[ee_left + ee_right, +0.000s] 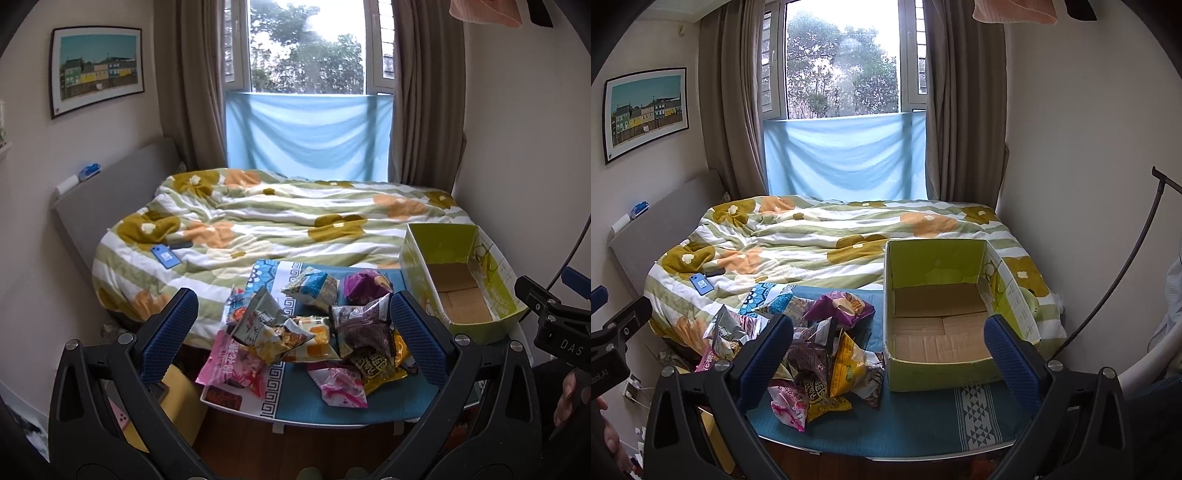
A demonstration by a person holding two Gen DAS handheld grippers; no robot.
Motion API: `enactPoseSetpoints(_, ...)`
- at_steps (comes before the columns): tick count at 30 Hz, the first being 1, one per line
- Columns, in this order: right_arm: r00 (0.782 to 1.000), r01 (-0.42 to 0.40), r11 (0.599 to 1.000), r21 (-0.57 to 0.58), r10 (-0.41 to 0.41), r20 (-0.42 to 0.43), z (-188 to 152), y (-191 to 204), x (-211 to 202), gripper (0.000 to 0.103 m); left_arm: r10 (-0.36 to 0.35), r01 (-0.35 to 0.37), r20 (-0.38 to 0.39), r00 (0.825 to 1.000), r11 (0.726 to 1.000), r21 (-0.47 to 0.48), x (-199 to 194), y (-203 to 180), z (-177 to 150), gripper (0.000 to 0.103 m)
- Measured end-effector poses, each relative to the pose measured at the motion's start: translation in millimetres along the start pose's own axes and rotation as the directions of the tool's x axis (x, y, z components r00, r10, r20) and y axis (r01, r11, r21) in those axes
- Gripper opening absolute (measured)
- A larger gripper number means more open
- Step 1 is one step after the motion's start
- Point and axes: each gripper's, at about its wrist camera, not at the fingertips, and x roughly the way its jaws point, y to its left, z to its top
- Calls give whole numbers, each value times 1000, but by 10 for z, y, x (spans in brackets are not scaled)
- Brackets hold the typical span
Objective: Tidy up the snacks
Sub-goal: 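Move both grippers down toward the heap of snack bags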
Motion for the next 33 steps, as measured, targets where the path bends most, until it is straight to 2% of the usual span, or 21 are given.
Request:
enactPoseSetpoints(4,999,-29,999,-16,29,-17,-25,2,-7,103,12,-13,-44,999,1000,-18,58,39,-120,103)
enactPoseSetpoints(9,993,-102,994,-35,100,-67,-149,-35,180,103,30,-33,-119,993,999,-26,273,90,-374,103)
enactPoseSetpoints(14,986,-124,991,-53,117,-119,-345,15,475,103,6,-7,-177,984,1000,-7,605,231,-558,103)
enactPoseSetpoints(17,981,-131,990,-44,122,-153,-456,102,628,103,-20,27,-190,982,999,31,892,323,-616,103)
enactPoseSetpoints(19,978,-130,991,-43,121,-171,-524,198,743,103,-22,42,-201,979,994,97,1111,338,-668,103)
enactPoseSetpoints(24,971,-116,993,-23,109,-211,-658,470,1022,103,-10,72,-219,976,958,276,1605,349,-836,103)
enactPoseSetpoints(29,966,-86,996,2,84,-244,-736,738,1311,103,-21,124,-257,966,912,392,2048,378,-969,103)
enactPoseSetpoints(33,962,-42,999,11,44,-271,-778,914,1532,103,-4,127,-250,968,870,477,2359,361,-1046,103)
